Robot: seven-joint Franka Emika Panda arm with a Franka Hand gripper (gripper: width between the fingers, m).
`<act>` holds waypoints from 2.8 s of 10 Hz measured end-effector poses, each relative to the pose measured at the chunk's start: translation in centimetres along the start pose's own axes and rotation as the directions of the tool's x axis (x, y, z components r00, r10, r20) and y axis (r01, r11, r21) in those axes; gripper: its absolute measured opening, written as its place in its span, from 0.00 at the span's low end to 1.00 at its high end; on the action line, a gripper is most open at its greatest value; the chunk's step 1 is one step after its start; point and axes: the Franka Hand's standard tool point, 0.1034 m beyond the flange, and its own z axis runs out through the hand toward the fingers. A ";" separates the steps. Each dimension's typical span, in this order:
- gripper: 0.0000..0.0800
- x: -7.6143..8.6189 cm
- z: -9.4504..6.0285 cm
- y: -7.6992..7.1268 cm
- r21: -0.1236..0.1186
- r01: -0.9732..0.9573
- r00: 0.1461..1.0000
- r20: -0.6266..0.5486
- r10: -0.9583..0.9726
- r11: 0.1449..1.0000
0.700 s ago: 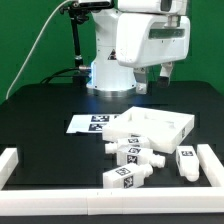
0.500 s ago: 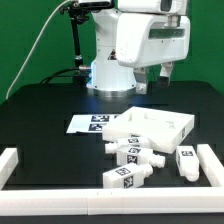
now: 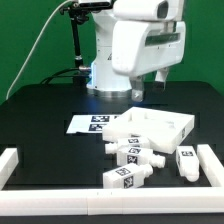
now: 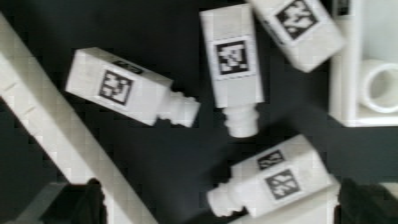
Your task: Assemble one leg
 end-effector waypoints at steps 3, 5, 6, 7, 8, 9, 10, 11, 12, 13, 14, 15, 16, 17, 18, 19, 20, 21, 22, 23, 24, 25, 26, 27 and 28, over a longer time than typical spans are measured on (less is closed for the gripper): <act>0.81 -1.3 3.9 -0.1 0.037 -0.023 0.999 -0.028 0.024 0.999; 0.81 -1.3 3.9 -0.1 0.036 -0.023 0.999 -0.028 0.024 0.999; 0.81 -1.3 4.3 -0.3 0.044 -0.053 0.998 -0.025 0.054 0.998; 0.81 -1.5 5.3 -0.9 0.062 -0.105 0.994 -0.012 0.106 0.992; 0.81 -1.4 6.5 -1.4 0.082 -0.146 0.989 -0.003 0.147 0.986; 0.81 -1.1 7.9 -2.0 0.103 -0.168 0.986 0.009 0.168 0.980; 0.81 -0.7 8.8 -2.5 0.115 -0.179 0.984 0.014 0.179 0.977; 0.81 -0.4 9.3 -2.8 0.115 -0.176 0.984 0.009 0.176 0.978; 0.81 -0.4 9.9 -3.3 0.120 -0.172 0.985 0.009 0.173 0.978; 0.81 -0.5 10.2 -3.5 0.117 -0.172 0.985 0.004 0.173 0.978; 0.81 -0.6 10.3 -3.7 0.118 -0.172 0.985 0.005 0.173 0.978; 0.81 -0.7 10.5 -3.8 0.119 -0.173 0.985 0.005 0.173 0.978; 0.81 -0.7 10.9 -4.0 0.121 -0.172 0.985 0.005 0.173 0.978; 0.81 -0.7 10.9 -4.0 0.121 -0.172 0.985 0.005 0.173 0.978; 0.81 -0.7 10.9 -4.0 0.122 -0.172 0.985 0.005 0.173 0.977; 0.81 -0.7 10.9 -4.0 0.122 -0.172 0.985 0.005 0.173 0.977; 0.81 -0.7 10.9 -4.0 0.122 -0.172 0.985 0.005 0.173 0.977; 0.59 -0.7 10.9 -4.0 0.122 -0.172 0.985 0.006 0.173 0.977; 0.39 -0.7 10.9 -4.0 0.122 -0.172 0.985 0.006 0.173 0.977; 0.39 -0.7 10.9 -3.9 0.122 -0.165 0.986 0.004 0.166 0.979; 0.36 -0.8 10.8 -3.7 0.119 -0.151 0.988 0.001 0.152 0.981; 0.36 -0.8 10.3 -3.3 0.112 -0.146 0.989 -0.004 0.147 0.983; 0.36 -0.7 9.2 -2.8 0.111 -0.129 0.992 0.001 0.130 0.985; 0.36 -0.7 7.3 -1.7 0.112 -0.101 0.995 0.013 0.101 0.988; 0.36 -0.9 5.4 -0.6 0.101 -0.077 0.997 0.012 0.076 0.992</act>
Offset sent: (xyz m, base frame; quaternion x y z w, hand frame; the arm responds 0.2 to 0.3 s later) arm 0.0000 0.0000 0.0000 0.0000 0.0000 0.0000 1.0000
